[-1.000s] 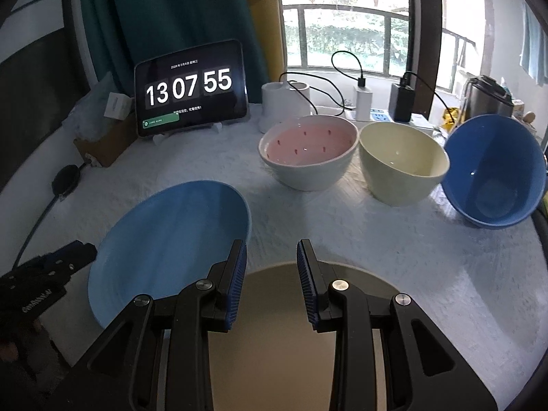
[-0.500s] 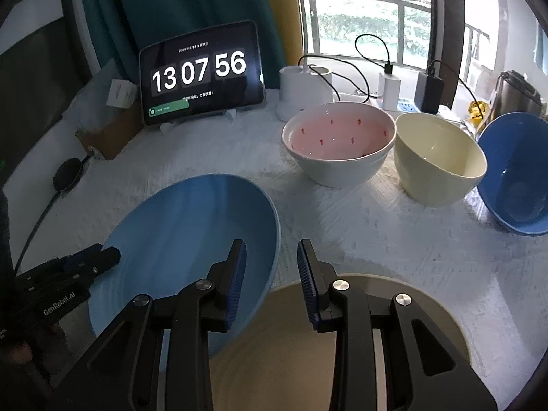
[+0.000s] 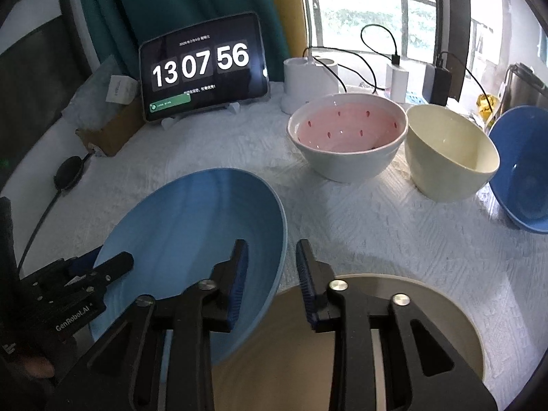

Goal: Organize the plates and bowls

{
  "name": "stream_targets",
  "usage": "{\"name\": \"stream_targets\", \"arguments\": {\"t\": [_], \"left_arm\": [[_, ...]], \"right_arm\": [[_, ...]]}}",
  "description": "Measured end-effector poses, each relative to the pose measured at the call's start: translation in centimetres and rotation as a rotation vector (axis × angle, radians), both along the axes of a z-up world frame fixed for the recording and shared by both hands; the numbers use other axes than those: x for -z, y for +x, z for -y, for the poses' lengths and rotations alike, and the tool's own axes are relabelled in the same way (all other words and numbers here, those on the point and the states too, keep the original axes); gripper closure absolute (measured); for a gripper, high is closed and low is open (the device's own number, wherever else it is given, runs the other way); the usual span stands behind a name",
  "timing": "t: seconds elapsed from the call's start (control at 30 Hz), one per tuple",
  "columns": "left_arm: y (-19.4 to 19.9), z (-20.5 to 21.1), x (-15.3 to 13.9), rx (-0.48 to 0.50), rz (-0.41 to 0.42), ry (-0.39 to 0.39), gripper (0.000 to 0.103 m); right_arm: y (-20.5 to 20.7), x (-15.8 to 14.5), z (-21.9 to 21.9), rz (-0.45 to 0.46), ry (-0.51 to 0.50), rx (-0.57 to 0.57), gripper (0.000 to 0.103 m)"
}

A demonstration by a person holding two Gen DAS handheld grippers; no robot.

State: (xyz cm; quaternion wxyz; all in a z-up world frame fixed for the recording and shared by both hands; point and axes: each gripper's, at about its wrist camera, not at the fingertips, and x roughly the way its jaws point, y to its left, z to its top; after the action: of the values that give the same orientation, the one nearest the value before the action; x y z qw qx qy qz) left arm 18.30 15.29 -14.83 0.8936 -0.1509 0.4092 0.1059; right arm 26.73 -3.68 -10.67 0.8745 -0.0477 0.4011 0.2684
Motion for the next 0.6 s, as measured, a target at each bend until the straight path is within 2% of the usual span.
{"name": "stream_targets", "arguments": {"t": [0.23,0.6], "left_arm": [[-0.6,-0.1,-0.3,0.013,0.005,-0.040,0.064],[-2.2,2.0,-2.3,0.049,0.066,-0.048,0.064]], "right_arm": [[-0.9,-0.6,0.0,0.047,-0.010,-0.009,0.084],[-2.2,-2.4,1.9,0.092,0.019,0.025,0.084]]}}
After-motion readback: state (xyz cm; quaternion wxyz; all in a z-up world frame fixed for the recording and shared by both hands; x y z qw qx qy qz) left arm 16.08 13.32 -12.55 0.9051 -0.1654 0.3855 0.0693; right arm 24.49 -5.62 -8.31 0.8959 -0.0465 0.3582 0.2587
